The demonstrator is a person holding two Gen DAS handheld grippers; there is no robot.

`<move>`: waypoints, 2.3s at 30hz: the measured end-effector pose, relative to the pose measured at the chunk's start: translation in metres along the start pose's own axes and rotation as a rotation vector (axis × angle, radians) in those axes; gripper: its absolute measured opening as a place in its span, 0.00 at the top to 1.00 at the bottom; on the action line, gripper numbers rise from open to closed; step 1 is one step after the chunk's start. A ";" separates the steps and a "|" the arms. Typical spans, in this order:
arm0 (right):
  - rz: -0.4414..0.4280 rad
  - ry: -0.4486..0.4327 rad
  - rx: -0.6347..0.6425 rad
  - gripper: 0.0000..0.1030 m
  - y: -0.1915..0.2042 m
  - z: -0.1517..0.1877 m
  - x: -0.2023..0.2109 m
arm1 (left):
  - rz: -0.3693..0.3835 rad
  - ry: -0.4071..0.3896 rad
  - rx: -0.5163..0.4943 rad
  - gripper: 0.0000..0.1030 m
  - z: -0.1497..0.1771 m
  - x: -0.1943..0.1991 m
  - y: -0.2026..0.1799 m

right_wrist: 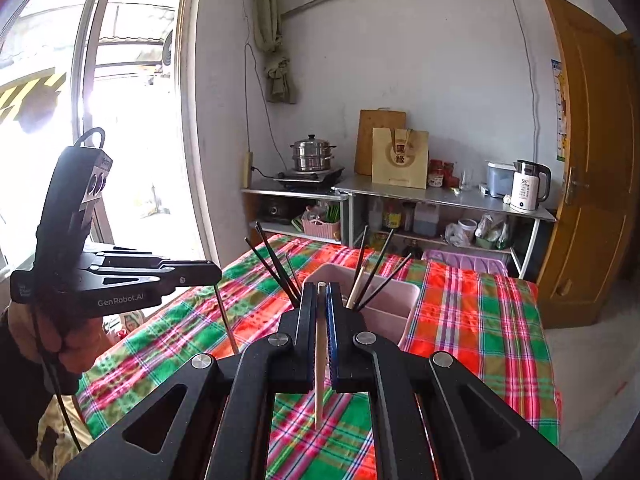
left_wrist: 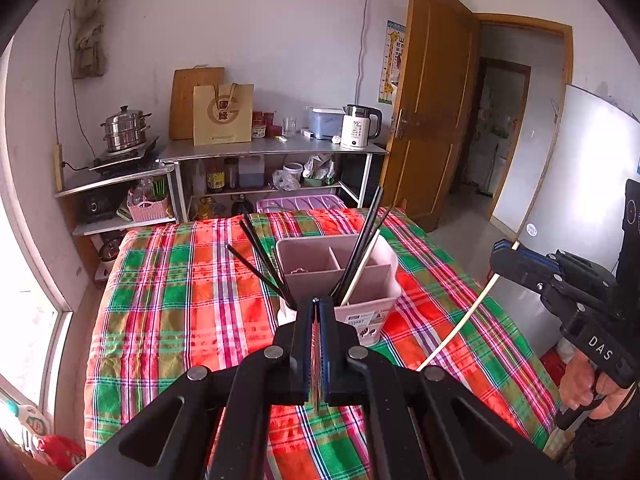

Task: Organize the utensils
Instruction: 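Lift the held chopsticks with both grippers and carry them over the pink basket, then lower the chopsticks into the basket compartments with both grippers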

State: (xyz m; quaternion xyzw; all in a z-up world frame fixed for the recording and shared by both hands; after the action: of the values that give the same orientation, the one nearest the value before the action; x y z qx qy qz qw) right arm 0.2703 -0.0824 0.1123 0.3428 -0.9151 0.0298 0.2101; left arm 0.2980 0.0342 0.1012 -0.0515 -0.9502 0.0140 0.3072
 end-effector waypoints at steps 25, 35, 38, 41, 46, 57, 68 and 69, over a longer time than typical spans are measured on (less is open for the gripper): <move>-0.003 -0.161 0.006 0.96 -0.010 -0.072 -0.055 | 0.063 -0.151 0.123 0.97 -0.090 -0.035 0.032; 0.006 -0.112 0.017 0.96 -0.015 -0.054 -0.076 | 0.082 -0.110 0.106 0.97 -0.073 -0.063 0.028; 0.006 -0.099 0.014 0.96 -0.017 -0.050 -0.079 | 0.087 -0.103 0.100 0.97 -0.068 -0.066 0.027; 0.009 -0.084 0.009 0.96 -0.021 -0.044 -0.083 | 0.085 -0.094 0.094 0.97 -0.062 -0.069 0.027; 0.011 -0.060 0.010 0.96 -0.023 -0.035 -0.087 | 0.085 -0.081 0.086 0.97 -0.052 -0.073 0.026; 0.007 0.011 0.009 0.96 -0.024 -0.008 -0.102 | 0.066 -0.013 0.071 0.97 -0.026 -0.093 0.024; 0.017 0.045 0.002 0.95 -0.029 0.002 -0.105 | 0.049 0.028 0.076 0.97 -0.014 -0.107 0.028; 0.020 0.047 0.007 0.95 -0.029 0.002 -0.105 | 0.049 0.027 0.074 0.97 -0.014 -0.107 0.028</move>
State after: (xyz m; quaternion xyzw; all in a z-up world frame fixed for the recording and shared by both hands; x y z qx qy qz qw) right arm 0.3587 -0.0404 0.0656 0.3338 -0.9131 0.0432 0.2300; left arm 0.3946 0.0502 0.0490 -0.0639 -0.9432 0.0559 0.3213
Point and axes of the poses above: each gripper's, at about its wrist camera, not at the fingertips, and x roughly against the way its jaws point, y to its left, z to its underside, the point moved 10 cm from there along -x, roughly the way its jaws point, and after that the axes turned 6 degrees about -z, right-handed, at the moved point
